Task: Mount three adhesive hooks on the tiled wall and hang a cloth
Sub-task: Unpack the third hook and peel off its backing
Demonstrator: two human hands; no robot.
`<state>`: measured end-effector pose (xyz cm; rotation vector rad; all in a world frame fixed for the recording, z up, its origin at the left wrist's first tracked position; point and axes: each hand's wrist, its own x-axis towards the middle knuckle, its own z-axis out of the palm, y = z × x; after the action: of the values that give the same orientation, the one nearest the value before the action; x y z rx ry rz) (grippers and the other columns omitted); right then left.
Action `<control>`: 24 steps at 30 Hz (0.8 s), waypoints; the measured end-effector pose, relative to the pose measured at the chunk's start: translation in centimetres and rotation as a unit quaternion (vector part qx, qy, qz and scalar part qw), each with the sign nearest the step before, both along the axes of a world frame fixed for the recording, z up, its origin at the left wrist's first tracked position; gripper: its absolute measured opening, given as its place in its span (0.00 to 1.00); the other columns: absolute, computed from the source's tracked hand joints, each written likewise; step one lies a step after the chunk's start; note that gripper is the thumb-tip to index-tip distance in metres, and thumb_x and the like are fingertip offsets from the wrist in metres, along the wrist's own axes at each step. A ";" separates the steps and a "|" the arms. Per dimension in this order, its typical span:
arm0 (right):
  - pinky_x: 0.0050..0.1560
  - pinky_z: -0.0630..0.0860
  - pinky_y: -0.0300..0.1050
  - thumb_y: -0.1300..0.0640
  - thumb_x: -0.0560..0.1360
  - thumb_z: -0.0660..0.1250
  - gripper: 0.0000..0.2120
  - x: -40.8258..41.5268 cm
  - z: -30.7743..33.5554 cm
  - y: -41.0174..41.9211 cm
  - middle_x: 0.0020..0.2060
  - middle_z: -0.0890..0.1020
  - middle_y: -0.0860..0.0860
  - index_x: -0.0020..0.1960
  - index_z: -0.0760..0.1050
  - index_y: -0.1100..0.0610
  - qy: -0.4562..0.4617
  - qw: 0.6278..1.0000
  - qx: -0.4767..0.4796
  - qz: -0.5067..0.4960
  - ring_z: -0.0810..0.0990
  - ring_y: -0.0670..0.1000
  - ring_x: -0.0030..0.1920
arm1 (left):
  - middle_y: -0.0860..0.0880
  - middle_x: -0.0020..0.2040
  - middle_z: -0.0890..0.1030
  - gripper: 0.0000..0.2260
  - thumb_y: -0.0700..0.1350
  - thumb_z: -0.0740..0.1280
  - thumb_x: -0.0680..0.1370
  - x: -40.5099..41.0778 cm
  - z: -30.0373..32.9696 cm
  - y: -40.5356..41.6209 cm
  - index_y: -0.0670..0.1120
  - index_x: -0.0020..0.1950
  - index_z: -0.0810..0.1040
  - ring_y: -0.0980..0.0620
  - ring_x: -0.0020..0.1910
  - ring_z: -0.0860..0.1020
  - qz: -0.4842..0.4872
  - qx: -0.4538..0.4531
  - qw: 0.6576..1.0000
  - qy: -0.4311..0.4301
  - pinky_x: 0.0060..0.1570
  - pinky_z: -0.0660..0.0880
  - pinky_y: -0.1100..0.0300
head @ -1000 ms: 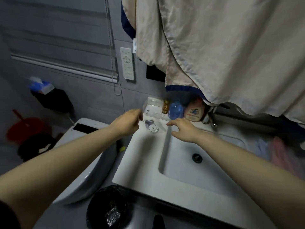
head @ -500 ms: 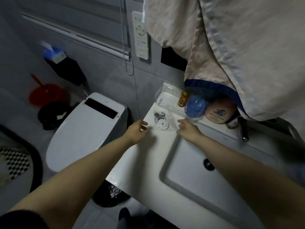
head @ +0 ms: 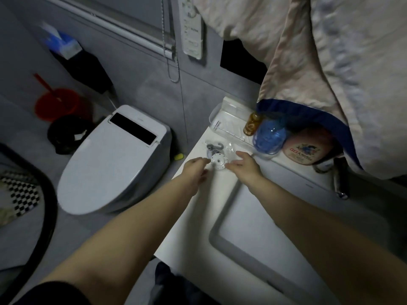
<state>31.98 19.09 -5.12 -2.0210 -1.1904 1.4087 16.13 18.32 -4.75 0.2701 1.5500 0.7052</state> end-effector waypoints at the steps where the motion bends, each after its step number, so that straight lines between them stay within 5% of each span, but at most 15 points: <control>1: 0.57 0.73 0.42 0.58 0.72 0.75 0.31 -0.1 0.0 -0.1 0.54 0.81 0.53 0.72 0.67 0.55 0.003 1.000 0.000 0.001 0.79 0.52 0.54 | 0.48 0.47 0.78 0.03 0.42 0.68 0.77 0.0 0.0 -0.1 0.44 0.50 0.77 0.51 0.41 0.78 0.020 -0.009 1.000 -0.012 0.47 0.74 0.57; 5: 0.50 0.68 0.37 0.60 0.74 0.72 0.25 -0.4 0.0 -0.3 0.48 0.79 0.52 0.70 0.71 0.56 -0.012 1.000 0.024 -0.002 0.77 0.49 0.49 | 0.48 0.42 0.79 0.03 0.42 0.68 0.78 -0.2 0.1 -0.7 0.45 0.44 0.76 0.51 0.39 0.78 0.038 -0.019 0.999 -0.020 0.42 0.75 0.59; 10: 0.54 0.73 0.37 0.62 0.75 0.69 0.18 -0.6 0.0 -0.4 0.41 0.80 0.48 0.64 0.78 0.56 -0.023 0.998 0.059 -0.024 0.79 0.49 0.48 | 0.48 0.37 0.77 0.06 0.41 0.68 0.78 -0.5 0.5 -1.7 0.44 0.42 0.76 0.50 0.34 0.76 0.045 -0.022 0.998 -0.044 0.36 0.74 0.60; 14: 0.62 0.78 0.54 0.66 0.75 0.69 0.16 -1.2 0.3 -1.3 0.41 0.80 0.51 0.61 0.79 0.55 0.068 0.995 0.058 -0.033 0.81 0.52 0.49 | 0.47 0.33 0.75 0.09 0.48 0.74 0.74 -1.2 1.1 -2.7 0.44 0.42 0.78 0.51 0.29 0.72 0.045 -0.017 0.995 -0.088 0.34 0.72 0.59; 17: 0.60 0.79 0.52 0.68 0.76 0.68 0.16 -1.8 2.0 -2.7 0.41 0.78 0.54 0.63 0.77 0.61 0.134 0.988 0.072 -0.015 0.79 0.53 0.49 | 0.48 0.32 0.74 0.14 0.53 0.77 0.69 -2.0 1.7 -3.4 0.45 0.44 0.80 0.51 0.29 0.72 0.065 -0.006 0.994 -0.084 0.34 0.72 0.59; 21: 0.58 0.77 0.46 0.67 0.75 0.69 0.17 -2.7 4.4 -4.7 0.43 0.80 0.53 0.61 0.79 0.54 0.153 0.981 0.113 0.038 0.81 0.47 0.45 | 0.53 0.27 0.77 0.10 0.54 0.70 0.77 -4.0 3.2 -5.3 0.48 0.49 0.80 0.56 0.29 0.76 0.055 0.039 0.991 -0.119 0.31 0.74 0.64; 24: 0.53 0.76 0.36 0.66 0.75 0.70 0.17 -3.9 6.2 -6.4 0.45 0.82 0.54 0.61 0.79 0.53 0.153 0.975 0.147 0.072 0.81 0.42 0.44 | 0.50 0.43 0.84 0.12 0.55 0.68 0.78 -5.8 4.3 -7.1 0.48 0.54 0.81 0.52 0.44 0.82 0.048 0.070 0.983 -0.165 0.38 0.81 0.62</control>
<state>28.11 12.65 1.08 -1.4836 -1.3344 1.4468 10.36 11.24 -0.50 0.1719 1.2049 0.8892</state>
